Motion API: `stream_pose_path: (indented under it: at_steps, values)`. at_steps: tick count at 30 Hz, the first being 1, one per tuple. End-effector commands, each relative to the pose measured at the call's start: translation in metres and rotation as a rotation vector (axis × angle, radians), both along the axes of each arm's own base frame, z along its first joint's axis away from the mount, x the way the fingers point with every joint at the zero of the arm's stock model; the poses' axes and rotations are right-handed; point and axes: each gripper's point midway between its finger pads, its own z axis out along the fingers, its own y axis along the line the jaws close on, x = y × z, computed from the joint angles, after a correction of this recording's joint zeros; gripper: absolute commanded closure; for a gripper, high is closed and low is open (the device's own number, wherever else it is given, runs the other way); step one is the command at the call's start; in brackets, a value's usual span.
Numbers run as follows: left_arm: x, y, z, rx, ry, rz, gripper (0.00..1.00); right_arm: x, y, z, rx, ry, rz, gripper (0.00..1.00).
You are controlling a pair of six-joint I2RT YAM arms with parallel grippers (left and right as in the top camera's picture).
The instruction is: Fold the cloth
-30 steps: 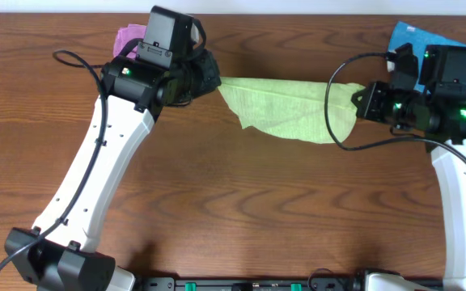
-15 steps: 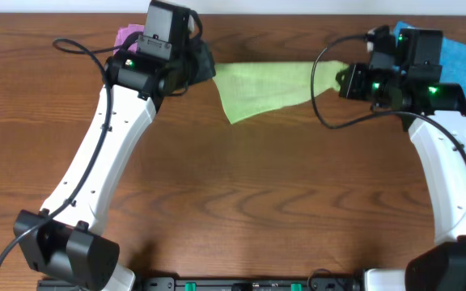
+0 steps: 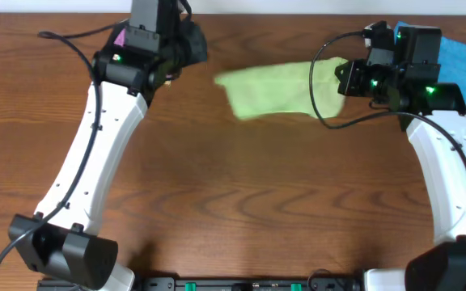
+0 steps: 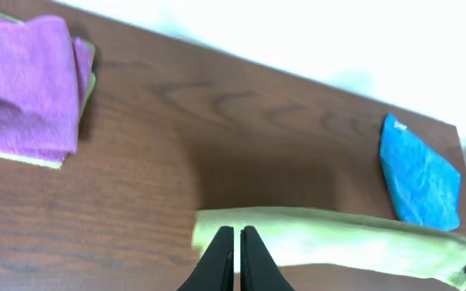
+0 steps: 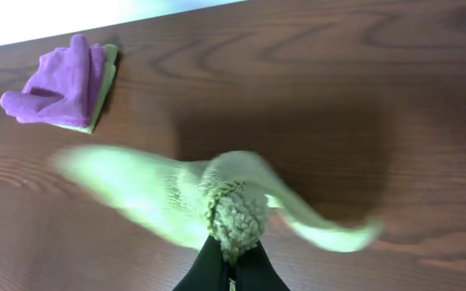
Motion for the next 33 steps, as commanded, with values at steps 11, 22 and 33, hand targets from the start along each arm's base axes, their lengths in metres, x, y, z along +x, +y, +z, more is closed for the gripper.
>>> stream_pose_path:
  at_steps: [11,22,33]
  values:
    - [-0.046,-0.016,-0.023,-0.014,0.222,-0.05,0.91,-0.007,-0.001,-0.001,-0.014,0.019,0.002,0.99]
    - [-0.066,-0.109,-0.103,-0.16,0.499,-0.305,0.89,-0.022,-0.014,-0.019,-0.104,0.103,-0.02,0.99]
    - [-0.031,-0.208,-0.154,-0.497,0.519,-0.491,0.65,-0.035,-0.026,-0.03,-0.159,0.159,-0.006,0.99]
